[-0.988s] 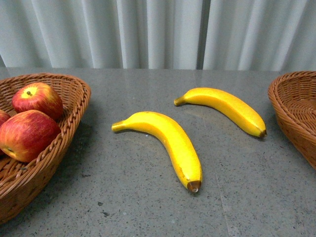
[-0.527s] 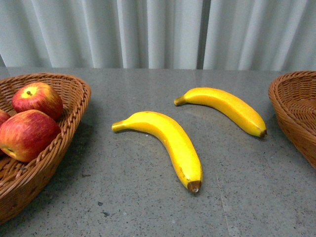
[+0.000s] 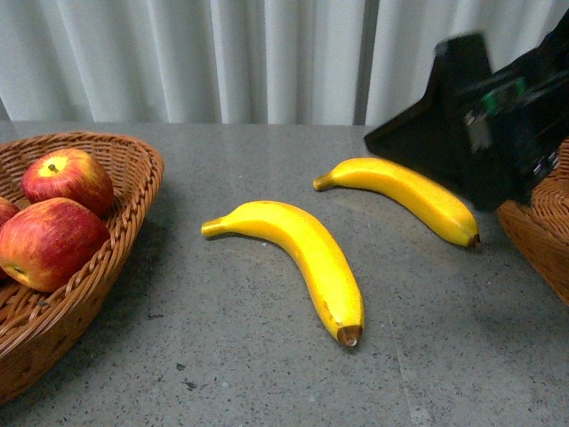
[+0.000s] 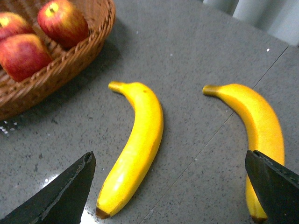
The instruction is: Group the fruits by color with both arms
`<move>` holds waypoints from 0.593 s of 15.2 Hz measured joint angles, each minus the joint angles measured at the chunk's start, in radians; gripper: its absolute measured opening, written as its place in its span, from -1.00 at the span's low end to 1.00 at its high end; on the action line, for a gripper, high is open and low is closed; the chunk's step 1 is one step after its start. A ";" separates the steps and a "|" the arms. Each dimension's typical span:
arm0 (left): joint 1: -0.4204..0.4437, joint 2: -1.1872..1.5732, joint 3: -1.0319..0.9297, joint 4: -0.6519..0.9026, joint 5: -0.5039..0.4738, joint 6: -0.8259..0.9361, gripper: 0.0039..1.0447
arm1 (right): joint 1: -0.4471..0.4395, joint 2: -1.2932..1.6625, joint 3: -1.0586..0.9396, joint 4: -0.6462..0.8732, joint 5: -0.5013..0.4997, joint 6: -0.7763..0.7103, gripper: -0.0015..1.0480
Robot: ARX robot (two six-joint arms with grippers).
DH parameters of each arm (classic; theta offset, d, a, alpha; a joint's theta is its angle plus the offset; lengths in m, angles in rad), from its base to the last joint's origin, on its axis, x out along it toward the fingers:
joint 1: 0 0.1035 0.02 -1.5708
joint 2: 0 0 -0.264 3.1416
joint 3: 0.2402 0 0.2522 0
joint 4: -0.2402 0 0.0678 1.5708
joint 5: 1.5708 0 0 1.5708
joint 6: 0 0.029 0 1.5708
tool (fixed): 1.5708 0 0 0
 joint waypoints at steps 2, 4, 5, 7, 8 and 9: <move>0.000 0.000 0.000 0.000 0.000 0.000 0.88 | 0.052 0.057 0.018 -0.011 0.029 -0.016 0.87; 0.000 0.000 0.000 0.000 0.000 0.000 0.88 | 0.117 0.120 0.067 -0.011 0.056 -0.020 0.87; 0.000 0.000 0.000 0.000 0.000 0.000 0.88 | 0.145 0.157 0.106 -0.016 0.067 -0.020 0.87; 0.000 0.000 0.000 0.000 0.000 0.000 0.88 | 0.168 0.252 0.192 -0.060 0.104 -0.004 0.87; 0.000 0.000 0.000 0.000 0.000 0.000 0.88 | 0.183 0.373 0.323 -0.148 0.162 0.052 0.87; 0.000 0.000 0.000 0.000 0.000 0.000 0.88 | 0.189 0.450 0.394 -0.196 0.216 0.091 0.87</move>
